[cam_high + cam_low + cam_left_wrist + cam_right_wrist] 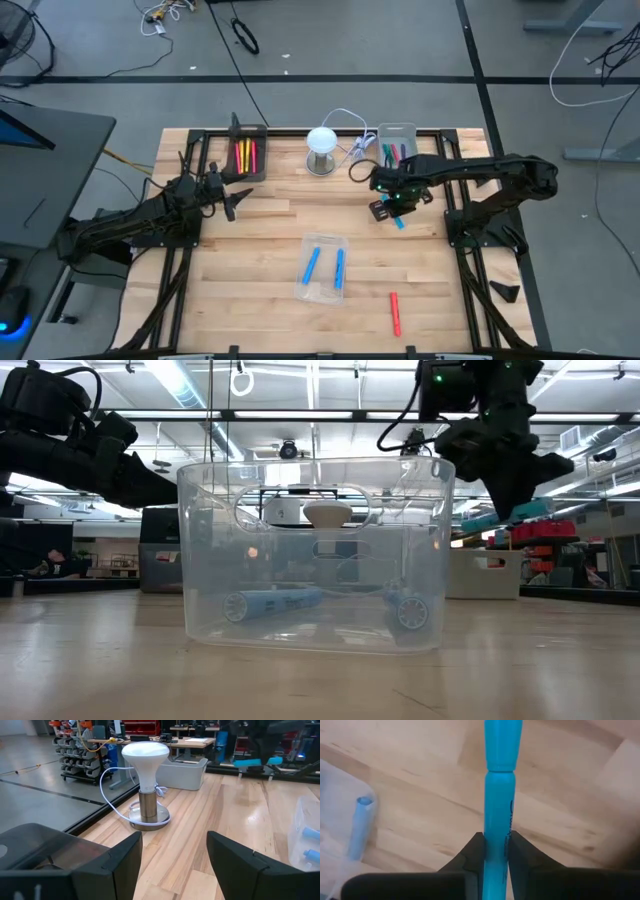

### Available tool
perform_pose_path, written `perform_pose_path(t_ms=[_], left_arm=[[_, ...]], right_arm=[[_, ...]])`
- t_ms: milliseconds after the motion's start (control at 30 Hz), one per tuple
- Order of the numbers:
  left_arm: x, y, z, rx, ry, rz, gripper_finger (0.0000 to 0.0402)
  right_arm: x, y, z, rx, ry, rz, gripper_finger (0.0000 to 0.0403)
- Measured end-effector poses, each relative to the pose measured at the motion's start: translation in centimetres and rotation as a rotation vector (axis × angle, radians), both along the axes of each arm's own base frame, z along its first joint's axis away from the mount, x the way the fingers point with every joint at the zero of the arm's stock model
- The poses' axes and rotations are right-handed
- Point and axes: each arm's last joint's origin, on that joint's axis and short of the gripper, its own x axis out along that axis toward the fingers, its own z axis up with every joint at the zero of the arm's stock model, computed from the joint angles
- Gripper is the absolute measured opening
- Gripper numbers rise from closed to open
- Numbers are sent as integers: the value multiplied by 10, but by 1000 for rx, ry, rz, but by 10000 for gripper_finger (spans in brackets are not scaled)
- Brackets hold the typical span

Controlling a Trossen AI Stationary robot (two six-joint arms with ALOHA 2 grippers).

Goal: Pick & Place Markers
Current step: Put the blue highlighter into the transparent bin

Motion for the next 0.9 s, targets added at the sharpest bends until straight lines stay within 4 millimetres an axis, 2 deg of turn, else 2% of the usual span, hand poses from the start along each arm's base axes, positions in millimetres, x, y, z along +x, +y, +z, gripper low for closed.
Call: perform_pose_path(t_ms=[133, 367, 600, 900], left_arm=[[0, 0, 0, 0, 0, 0, 229], [0, 0, 0, 0, 0, 0, 229], [0, 0, 0, 0, 0, 0, 229], [0, 0, 0, 0, 0, 0, 229]], right_arm=[[18, 14, 3, 5, 13, -20, 52], [64, 39, 23, -29, -39, -61, 52], [104, 74, 34, -11, -72, -111, 52], [133, 122, 33, 33, -58, -220, 52]])
